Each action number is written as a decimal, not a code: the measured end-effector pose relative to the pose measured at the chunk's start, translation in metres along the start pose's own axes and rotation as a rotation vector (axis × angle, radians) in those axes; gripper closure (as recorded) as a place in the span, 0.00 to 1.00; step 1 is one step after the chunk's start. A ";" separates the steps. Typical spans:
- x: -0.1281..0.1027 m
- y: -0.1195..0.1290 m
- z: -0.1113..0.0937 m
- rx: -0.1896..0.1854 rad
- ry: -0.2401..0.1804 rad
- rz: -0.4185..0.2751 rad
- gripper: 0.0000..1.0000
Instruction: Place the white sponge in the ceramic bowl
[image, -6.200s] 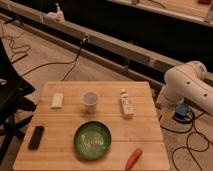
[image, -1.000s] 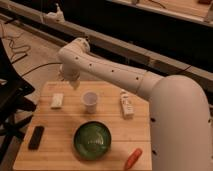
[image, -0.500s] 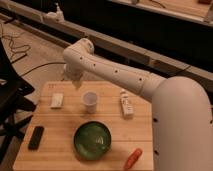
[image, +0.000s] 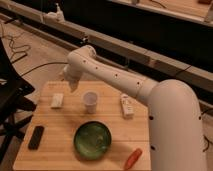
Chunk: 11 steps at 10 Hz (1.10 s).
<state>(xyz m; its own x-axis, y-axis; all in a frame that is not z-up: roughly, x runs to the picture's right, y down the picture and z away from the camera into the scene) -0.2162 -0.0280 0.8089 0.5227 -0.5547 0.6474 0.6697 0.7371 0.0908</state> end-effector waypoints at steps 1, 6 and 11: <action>-0.001 -0.002 0.008 0.004 -0.017 -0.006 0.35; -0.007 0.005 0.068 -0.067 -0.130 -0.058 0.35; -0.018 0.001 0.120 -0.150 -0.230 -0.099 0.35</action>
<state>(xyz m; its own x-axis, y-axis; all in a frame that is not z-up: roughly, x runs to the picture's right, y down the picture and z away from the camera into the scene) -0.2883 0.0293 0.8884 0.3288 -0.5063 0.7972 0.7909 0.6090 0.0606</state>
